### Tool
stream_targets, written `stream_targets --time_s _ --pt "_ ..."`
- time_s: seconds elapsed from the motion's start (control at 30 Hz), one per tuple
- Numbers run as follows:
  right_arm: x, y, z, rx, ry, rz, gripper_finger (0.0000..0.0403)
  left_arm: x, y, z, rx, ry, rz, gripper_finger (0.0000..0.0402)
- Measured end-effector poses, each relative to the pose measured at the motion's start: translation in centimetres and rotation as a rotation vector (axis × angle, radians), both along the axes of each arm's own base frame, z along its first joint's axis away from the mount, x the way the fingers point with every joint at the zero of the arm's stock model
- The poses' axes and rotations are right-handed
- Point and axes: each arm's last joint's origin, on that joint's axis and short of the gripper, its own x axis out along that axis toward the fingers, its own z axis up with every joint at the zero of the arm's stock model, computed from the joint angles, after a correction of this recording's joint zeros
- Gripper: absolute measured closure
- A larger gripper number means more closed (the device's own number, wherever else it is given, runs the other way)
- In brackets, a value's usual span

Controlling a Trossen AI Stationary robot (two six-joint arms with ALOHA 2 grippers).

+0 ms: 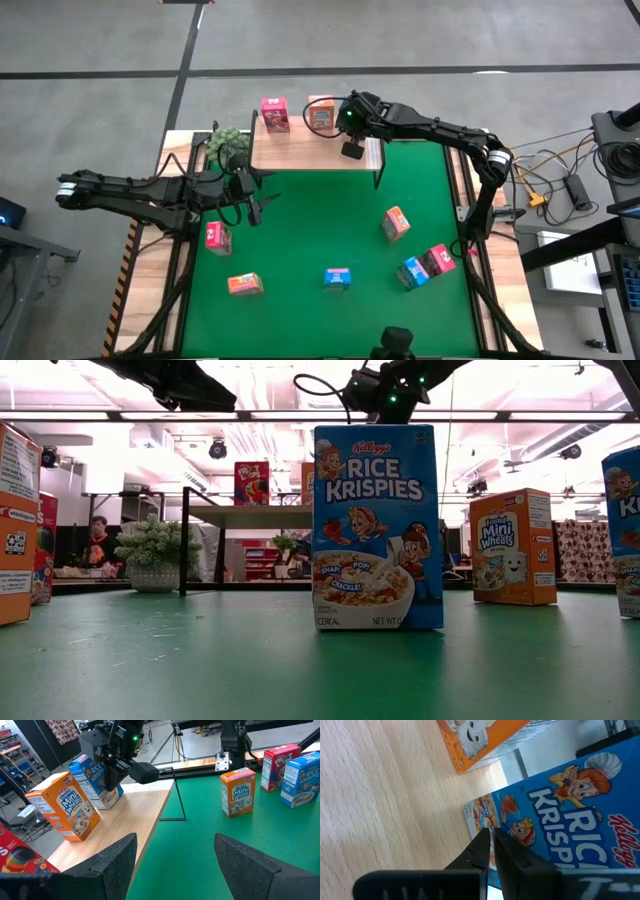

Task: Stack cereal on shelf
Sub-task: Put the top middle blue cereal box on the shelf, then put the left red cereal box on the shelf aligned with the other red cereal box

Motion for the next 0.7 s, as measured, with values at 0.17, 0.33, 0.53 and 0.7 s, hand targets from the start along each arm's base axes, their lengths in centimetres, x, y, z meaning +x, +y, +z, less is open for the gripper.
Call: stream_targets --time_s 0.17,0.33,0.53,0.7 --pt "0.0 0.1 0.0 0.0 0.001 0.002 0.039 0.0 0.0 0.0 -0.004 0.0 -0.012 0.0153" --pt "-0.2 1.3 1.1 0.001 -0.028 0.011 0.039 0.0 -0.1 0.0 -0.008 0.0 -0.026 0.0153" --pt "-1.2 3.3 3.7 -0.001 -0.107 0.021 0.039 0.0 -0.1 0.0 -0.008 0.0 -0.025 0.0153" --pt "-2.8 5.3 6.0 0.064 -0.215 0.065 0.039 0.0 -0.1 0.0 -0.013 -0.002 -0.024 0.0153"
